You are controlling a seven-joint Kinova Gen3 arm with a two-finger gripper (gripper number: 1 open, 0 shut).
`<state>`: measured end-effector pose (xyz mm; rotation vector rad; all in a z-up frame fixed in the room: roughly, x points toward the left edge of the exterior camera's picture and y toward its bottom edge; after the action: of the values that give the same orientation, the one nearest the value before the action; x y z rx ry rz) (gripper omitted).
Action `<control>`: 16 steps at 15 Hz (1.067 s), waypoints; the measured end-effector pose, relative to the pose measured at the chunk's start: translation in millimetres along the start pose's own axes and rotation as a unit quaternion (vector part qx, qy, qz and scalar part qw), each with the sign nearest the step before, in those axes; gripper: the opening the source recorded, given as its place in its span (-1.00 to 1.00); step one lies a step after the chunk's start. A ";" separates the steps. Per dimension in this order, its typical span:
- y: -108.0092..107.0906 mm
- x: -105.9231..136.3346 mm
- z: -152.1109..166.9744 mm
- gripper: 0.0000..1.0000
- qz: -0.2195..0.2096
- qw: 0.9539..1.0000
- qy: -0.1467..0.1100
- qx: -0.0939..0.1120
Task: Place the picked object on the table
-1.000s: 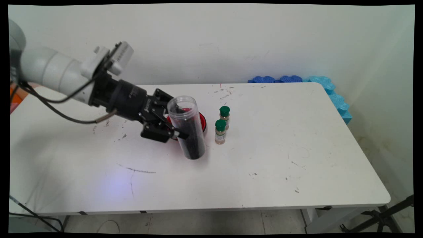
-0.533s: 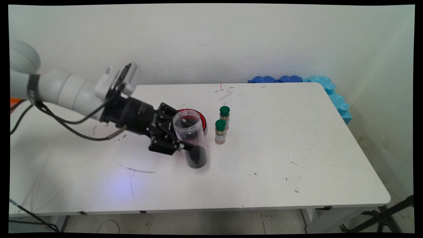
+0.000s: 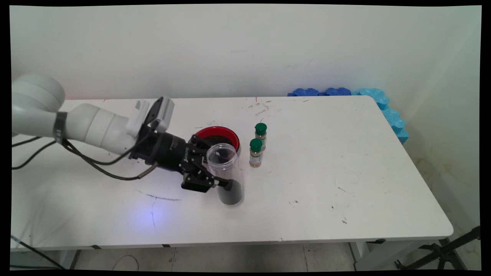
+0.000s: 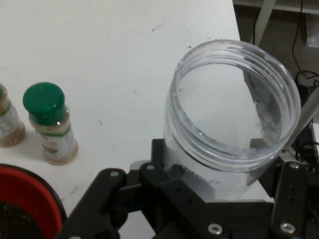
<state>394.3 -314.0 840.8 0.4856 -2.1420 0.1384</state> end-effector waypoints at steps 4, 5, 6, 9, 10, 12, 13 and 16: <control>-0.6 -11.2 11.1 -1.00 -0.005 1.000 -0.001 0.002; -0.8 -13.5 13.3 -1.00 -0.007 1.000 -0.001 0.003; -1.1 -16.4 15.6 -1.00 -0.010 1.000 -0.001 0.004; -2.0 -24.1 20.6 -1.00 -0.014 1.000 -0.002 0.005; -2.3 -26.4 21.9 -1.00 -0.015 1.000 -0.002 0.005; -2.9 -29.7 23.7 -1.00 -0.016 1.000 -0.002 0.006; -3.4 -31.4 24.6 -1.00 -0.016 1.000 -0.002 0.007; -4.1 -33.8 25.8 -1.00 -0.017 1.000 -0.001 0.008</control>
<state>393.5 -315.1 798.1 0.5319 -2.1352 0.1357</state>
